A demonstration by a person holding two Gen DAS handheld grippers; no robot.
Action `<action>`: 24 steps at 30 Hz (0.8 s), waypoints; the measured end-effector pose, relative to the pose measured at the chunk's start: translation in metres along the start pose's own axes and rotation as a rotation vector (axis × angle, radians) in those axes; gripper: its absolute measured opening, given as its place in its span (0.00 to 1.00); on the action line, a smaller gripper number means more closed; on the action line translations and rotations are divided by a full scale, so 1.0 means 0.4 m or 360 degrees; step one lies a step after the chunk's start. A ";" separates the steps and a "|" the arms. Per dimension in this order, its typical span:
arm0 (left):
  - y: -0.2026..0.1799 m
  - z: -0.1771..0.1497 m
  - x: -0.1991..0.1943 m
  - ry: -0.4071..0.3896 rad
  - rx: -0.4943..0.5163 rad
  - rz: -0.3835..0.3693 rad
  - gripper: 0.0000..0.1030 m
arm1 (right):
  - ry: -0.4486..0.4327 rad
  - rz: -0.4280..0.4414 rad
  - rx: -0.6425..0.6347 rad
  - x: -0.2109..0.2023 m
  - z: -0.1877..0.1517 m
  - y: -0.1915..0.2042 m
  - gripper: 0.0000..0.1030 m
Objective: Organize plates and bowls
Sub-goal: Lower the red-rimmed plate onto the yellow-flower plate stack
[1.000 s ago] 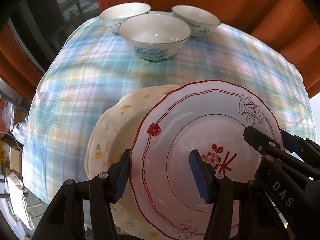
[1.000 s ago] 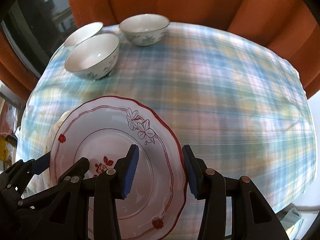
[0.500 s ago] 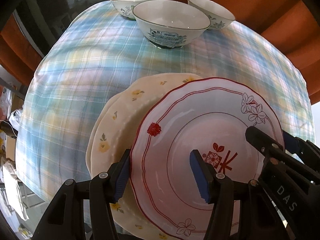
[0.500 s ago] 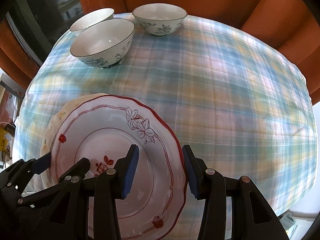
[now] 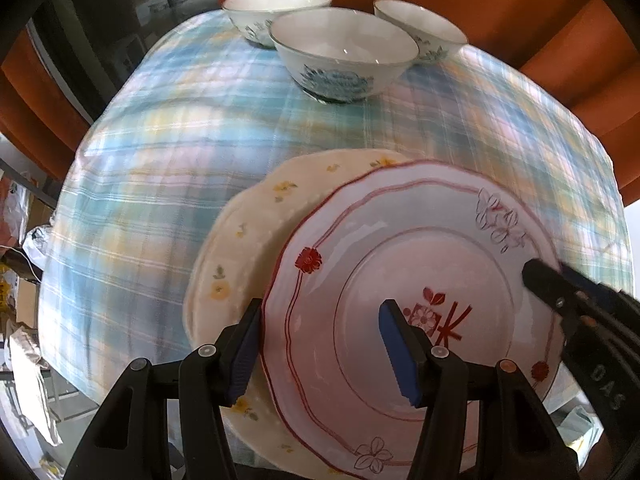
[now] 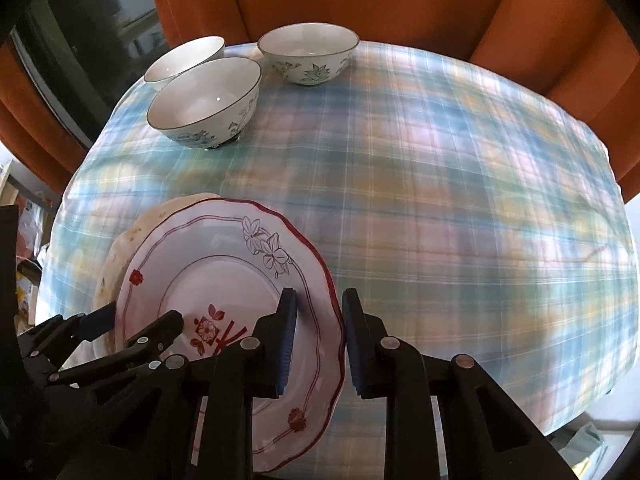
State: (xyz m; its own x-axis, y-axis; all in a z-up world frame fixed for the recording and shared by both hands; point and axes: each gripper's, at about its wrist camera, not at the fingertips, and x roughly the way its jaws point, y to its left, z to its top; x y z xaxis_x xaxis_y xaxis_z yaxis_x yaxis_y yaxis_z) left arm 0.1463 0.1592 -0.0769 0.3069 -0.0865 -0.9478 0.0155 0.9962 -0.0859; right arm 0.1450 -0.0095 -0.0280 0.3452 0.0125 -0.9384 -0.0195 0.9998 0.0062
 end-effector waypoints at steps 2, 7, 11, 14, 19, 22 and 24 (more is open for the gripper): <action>0.005 -0.001 -0.017 -0.0043 0.0013 0.0027 0.57 | 0.0021 0.0008 0.0013 0.008 -0.005 0.004 0.25; 0.026 -0.005 -0.020 -0.0068 0.0022 0.0103 0.57 | 0.0057 0.0044 0.0047 0.033 -0.011 0.027 0.26; 0.036 -0.004 -0.013 -0.0096 0.0037 0.0152 0.57 | 0.0038 0.0057 0.0046 0.046 -0.007 0.050 0.26; 0.035 -0.004 -0.010 -0.0110 0.0045 0.0152 0.61 | 0.0016 0.0031 0.0028 0.049 -0.001 0.064 0.27; 0.022 -0.007 -0.004 -0.0131 0.0090 0.0153 0.68 | 0.0000 -0.0002 0.0032 0.051 -0.003 0.067 0.28; 0.022 -0.009 -0.005 -0.0147 0.0072 0.0126 0.69 | -0.0002 -0.0047 0.0010 0.052 -0.009 0.075 0.28; 0.025 -0.009 -0.007 -0.0164 0.0060 0.0118 0.71 | -0.0014 -0.0058 0.0008 0.049 -0.012 0.077 0.28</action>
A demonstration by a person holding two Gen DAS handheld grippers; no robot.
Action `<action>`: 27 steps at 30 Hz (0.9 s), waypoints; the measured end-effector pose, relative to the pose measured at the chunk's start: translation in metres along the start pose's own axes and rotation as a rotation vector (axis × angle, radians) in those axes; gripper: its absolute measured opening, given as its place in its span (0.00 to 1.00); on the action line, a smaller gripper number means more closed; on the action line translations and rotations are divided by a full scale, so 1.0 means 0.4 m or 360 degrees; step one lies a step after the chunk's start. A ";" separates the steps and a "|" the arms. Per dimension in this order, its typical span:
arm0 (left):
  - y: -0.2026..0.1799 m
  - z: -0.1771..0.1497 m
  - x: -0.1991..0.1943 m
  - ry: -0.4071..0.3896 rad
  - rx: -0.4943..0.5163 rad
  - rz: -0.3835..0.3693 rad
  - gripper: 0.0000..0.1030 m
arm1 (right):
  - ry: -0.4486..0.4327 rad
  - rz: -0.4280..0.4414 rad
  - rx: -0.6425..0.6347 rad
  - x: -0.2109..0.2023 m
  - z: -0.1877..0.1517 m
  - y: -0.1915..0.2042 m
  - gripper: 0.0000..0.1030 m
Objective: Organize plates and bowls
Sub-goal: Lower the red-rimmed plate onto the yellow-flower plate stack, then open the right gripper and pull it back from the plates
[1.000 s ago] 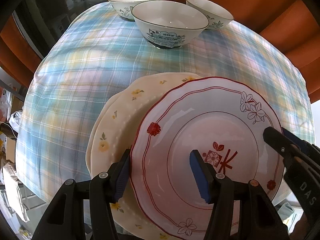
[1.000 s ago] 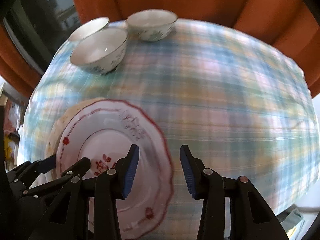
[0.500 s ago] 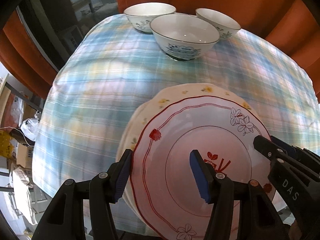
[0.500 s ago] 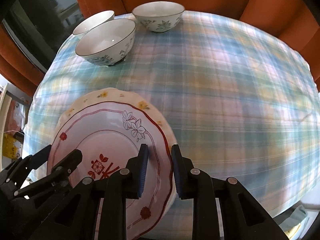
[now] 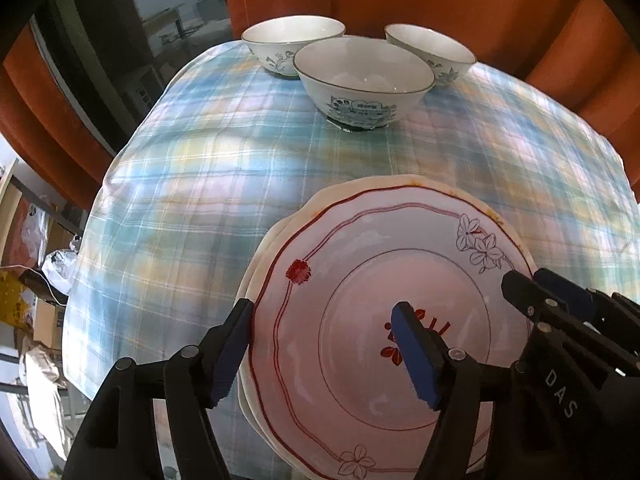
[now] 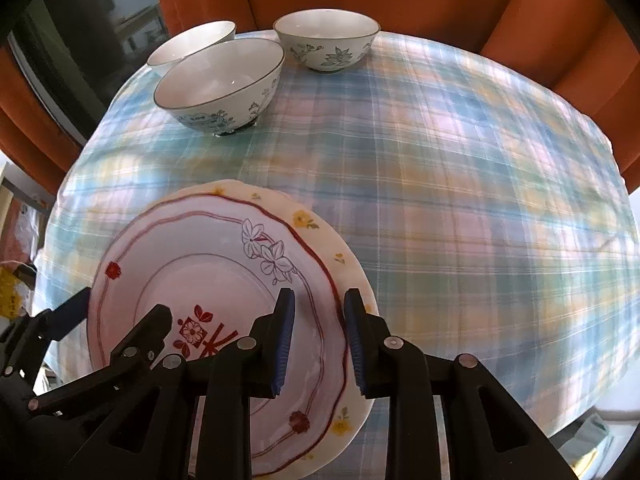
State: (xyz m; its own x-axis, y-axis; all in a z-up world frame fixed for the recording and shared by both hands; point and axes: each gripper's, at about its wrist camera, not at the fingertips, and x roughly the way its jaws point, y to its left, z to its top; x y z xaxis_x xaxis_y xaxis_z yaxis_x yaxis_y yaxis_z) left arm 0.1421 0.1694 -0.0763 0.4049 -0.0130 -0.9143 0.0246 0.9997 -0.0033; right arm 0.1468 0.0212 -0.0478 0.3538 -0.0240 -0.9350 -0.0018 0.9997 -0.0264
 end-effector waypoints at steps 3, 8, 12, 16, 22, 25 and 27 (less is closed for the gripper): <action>0.001 0.000 0.001 -0.0004 -0.0001 -0.0005 0.75 | 0.0004 0.0004 0.0007 -0.003 -0.001 -0.004 0.29; 0.018 0.009 0.007 0.0042 -0.0056 -0.0040 0.81 | 0.0039 0.0014 -0.0016 -0.008 0.008 -0.006 0.31; 0.030 0.037 -0.002 0.0014 -0.0091 -0.0032 0.86 | 0.0020 0.0019 -0.0028 -0.017 0.032 -0.011 0.44; 0.035 0.087 -0.008 -0.0038 -0.0093 -0.0008 0.88 | -0.0028 0.0052 -0.0047 -0.026 0.082 -0.016 0.50; 0.051 0.184 0.000 -0.0096 -0.0136 0.0060 0.88 | -0.0096 0.0143 -0.0069 -0.018 0.179 -0.015 0.61; 0.056 0.237 0.012 -0.0129 -0.0138 0.0090 0.88 | -0.0135 0.0167 -0.0073 -0.012 0.235 -0.010 0.64; 0.057 0.274 0.021 -0.0148 -0.0144 0.0101 0.88 | -0.0161 0.0173 -0.0066 -0.008 0.271 -0.011 0.66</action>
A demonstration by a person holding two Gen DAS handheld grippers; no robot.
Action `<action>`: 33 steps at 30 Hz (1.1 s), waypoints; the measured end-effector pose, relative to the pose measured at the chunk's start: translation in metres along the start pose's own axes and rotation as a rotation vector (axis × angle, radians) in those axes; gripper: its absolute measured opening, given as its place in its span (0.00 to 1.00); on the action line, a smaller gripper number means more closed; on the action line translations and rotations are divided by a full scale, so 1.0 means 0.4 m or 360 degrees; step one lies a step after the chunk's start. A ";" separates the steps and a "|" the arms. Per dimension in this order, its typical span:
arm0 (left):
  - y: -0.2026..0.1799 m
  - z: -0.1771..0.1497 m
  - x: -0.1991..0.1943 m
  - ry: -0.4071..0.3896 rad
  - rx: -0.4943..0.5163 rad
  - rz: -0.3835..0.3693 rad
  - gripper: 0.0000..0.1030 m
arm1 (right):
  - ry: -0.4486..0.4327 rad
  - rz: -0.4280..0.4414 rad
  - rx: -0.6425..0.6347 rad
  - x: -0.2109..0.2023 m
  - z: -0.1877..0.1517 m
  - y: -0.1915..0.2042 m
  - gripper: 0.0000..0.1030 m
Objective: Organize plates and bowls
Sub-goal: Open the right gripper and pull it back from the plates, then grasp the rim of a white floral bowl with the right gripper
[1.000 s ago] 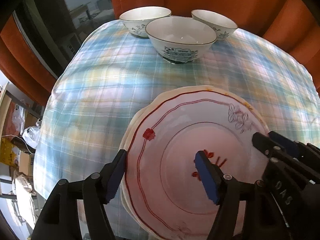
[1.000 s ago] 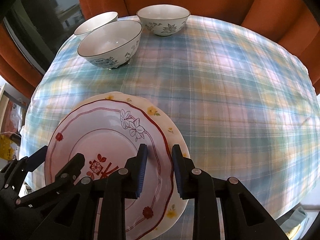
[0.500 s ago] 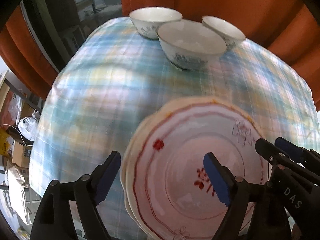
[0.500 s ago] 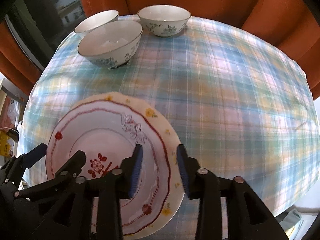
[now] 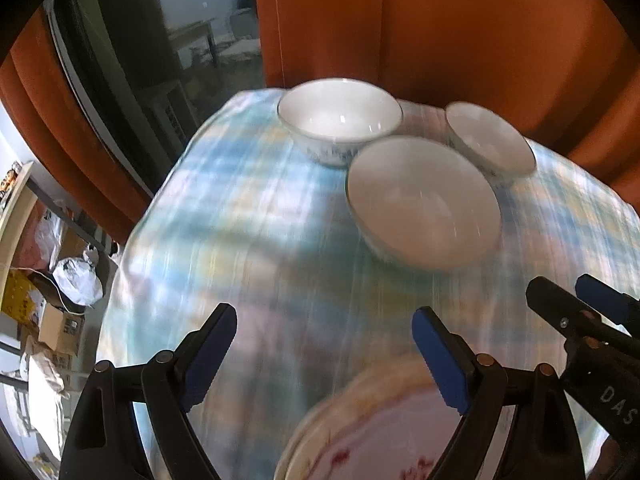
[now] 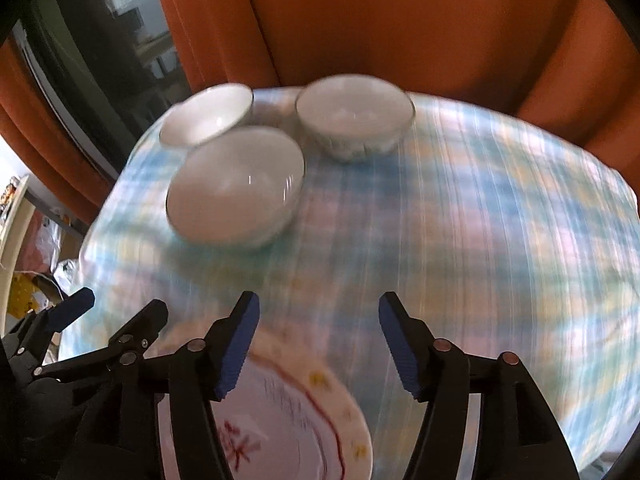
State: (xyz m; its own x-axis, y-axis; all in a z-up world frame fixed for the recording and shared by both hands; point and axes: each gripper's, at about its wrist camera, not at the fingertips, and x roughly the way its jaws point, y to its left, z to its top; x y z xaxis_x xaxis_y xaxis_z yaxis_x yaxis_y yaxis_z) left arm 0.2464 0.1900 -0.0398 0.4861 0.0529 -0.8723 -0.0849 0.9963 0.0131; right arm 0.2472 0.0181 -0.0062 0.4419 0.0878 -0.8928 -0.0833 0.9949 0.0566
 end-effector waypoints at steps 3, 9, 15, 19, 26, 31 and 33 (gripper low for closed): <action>-0.008 0.050 0.020 -0.0024 -0.0001 -0.0017 0.88 | -0.0035 0.0027 0.0011 0.016 0.055 -0.006 0.73; -0.035 0.118 0.072 -0.0053 0.0011 -0.0003 0.85 | -0.0087 0.0041 -0.0003 0.067 0.136 0.000 0.77; -0.044 0.141 0.148 0.0004 -0.0003 0.0014 0.64 | -0.0107 0.0024 -0.0024 0.138 0.168 0.013 0.75; -0.049 0.149 0.192 0.0046 -0.0006 0.0016 0.51 | -0.0052 0.0047 0.0006 0.187 0.175 0.017 0.49; -0.060 0.160 0.231 0.0082 0.0004 -0.0024 0.28 | 0.0003 0.0109 0.0029 0.232 0.187 0.014 0.22; -0.074 0.154 0.226 0.0093 0.0008 -0.0042 0.29 | 0.0020 0.0116 0.0018 0.228 0.184 0.026 0.15; -0.082 0.151 0.220 0.0094 0.0026 -0.0050 0.29 | 0.0032 0.0120 0.0026 0.225 0.181 0.022 0.15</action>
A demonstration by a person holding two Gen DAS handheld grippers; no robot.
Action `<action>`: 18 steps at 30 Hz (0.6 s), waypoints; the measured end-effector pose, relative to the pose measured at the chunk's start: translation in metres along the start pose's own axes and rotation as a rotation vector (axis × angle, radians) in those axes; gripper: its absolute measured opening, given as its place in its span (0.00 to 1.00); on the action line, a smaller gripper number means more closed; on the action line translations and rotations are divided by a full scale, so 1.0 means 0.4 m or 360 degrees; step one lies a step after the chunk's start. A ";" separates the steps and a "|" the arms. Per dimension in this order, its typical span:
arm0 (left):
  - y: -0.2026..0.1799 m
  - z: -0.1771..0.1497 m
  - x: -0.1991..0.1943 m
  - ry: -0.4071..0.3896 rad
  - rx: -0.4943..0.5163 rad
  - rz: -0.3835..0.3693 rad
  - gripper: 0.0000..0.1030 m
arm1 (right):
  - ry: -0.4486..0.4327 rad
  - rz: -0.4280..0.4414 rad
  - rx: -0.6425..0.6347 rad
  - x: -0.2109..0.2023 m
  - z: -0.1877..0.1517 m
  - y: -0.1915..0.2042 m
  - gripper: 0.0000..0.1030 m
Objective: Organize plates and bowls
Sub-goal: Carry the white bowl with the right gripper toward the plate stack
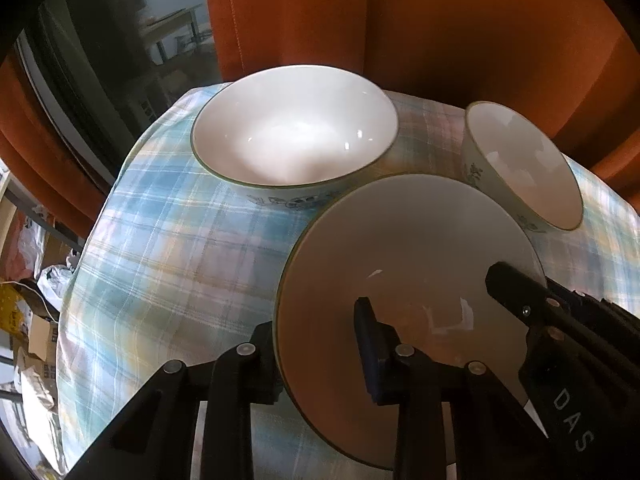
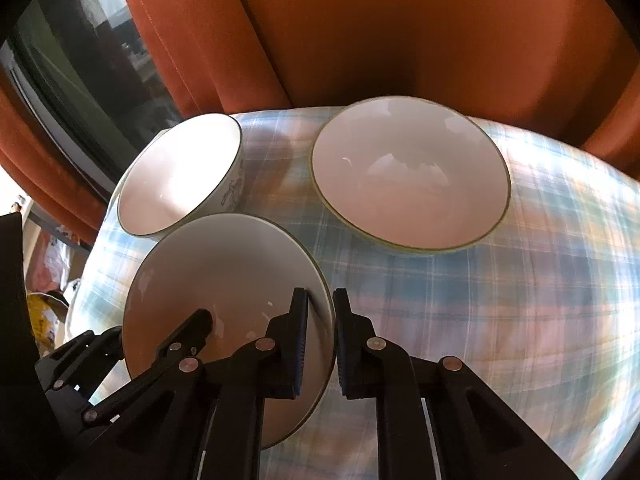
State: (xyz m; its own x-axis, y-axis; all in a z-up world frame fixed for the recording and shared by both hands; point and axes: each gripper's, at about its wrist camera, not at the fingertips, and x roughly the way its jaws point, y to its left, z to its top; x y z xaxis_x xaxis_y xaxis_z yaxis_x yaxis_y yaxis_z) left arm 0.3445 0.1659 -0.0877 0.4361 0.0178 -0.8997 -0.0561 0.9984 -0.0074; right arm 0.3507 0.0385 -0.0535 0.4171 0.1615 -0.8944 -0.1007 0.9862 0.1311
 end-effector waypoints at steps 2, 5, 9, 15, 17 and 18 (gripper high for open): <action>-0.011 -0.007 -0.011 -0.0004 0.0002 -0.0019 0.29 | -0.0013 -0.0029 -0.0013 -0.015 -0.005 0.000 0.15; -0.019 -0.019 -0.033 -0.0016 0.0003 -0.0043 0.29 | -0.0030 -0.0052 -0.0012 -0.036 -0.008 -0.001 0.15; -0.029 -0.038 -0.070 -0.0045 0.0025 -0.0075 0.29 | -0.0055 -0.0079 -0.0001 -0.080 -0.024 -0.006 0.15; -0.034 -0.053 -0.153 -0.0126 0.0083 -0.0129 0.29 | -0.0127 -0.0120 0.0041 -0.167 -0.057 -0.009 0.15; -0.044 -0.065 -0.178 -0.0145 0.0111 -0.0155 0.29 | -0.0155 -0.0138 0.0063 -0.203 -0.071 -0.015 0.15; -0.048 -0.071 -0.186 -0.0151 0.0125 -0.0166 0.29 | -0.0166 -0.0149 0.0076 -0.218 -0.079 -0.019 0.15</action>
State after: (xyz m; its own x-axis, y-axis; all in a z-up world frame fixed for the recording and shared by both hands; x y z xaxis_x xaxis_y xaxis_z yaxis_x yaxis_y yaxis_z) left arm 0.2877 0.1437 -0.0330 0.5189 -0.0847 -0.8506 0.0627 0.9962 -0.0610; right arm 0.2864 0.0159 0.0099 0.5146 0.0691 -0.8547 -0.0147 0.9973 0.0718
